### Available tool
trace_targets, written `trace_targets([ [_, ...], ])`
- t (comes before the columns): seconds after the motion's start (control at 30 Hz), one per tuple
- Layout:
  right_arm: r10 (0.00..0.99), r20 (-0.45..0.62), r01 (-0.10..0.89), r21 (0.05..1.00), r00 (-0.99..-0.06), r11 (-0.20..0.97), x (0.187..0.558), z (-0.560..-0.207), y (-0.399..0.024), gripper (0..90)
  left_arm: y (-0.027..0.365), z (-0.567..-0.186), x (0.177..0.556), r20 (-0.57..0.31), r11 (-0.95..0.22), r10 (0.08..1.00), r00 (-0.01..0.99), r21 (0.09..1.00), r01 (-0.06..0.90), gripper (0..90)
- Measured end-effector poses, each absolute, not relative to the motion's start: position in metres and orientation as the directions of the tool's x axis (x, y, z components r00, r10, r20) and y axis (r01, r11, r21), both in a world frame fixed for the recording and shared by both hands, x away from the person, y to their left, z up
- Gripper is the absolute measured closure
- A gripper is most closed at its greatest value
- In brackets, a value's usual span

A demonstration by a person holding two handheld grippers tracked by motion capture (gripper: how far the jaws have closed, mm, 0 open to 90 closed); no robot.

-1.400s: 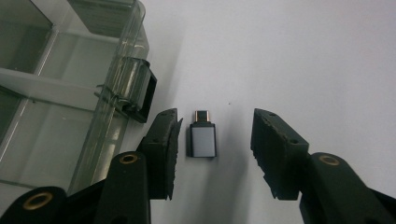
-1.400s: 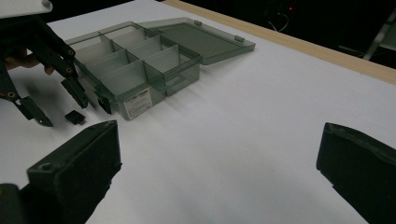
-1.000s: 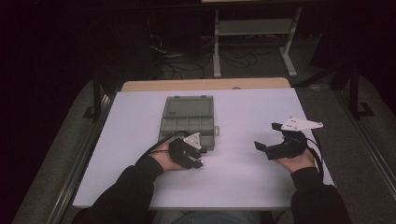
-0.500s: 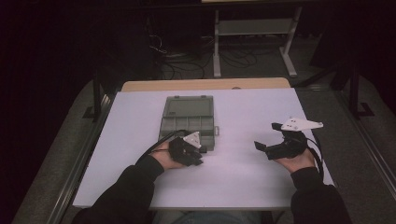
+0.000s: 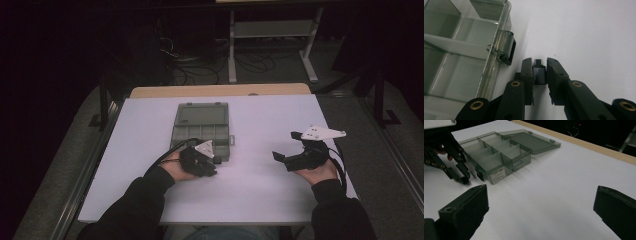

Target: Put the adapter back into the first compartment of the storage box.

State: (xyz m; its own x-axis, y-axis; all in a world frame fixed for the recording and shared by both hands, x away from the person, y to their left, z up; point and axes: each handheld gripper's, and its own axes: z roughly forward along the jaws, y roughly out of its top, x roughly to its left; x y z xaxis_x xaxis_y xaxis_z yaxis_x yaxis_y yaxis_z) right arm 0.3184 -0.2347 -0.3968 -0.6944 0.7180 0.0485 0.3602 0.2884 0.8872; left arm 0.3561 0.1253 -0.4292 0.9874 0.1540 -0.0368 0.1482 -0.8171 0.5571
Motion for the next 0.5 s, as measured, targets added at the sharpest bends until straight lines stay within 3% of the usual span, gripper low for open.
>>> trace_targets([
  [0.5,0.716,0.051,0.369,0.881,-0.696,0.297,0.319,-0.398,-0.234,0.0,0.133,-0.41,0.355,-0.033,-0.79,0.153,0.988,0.596,0.142,76.1],
])
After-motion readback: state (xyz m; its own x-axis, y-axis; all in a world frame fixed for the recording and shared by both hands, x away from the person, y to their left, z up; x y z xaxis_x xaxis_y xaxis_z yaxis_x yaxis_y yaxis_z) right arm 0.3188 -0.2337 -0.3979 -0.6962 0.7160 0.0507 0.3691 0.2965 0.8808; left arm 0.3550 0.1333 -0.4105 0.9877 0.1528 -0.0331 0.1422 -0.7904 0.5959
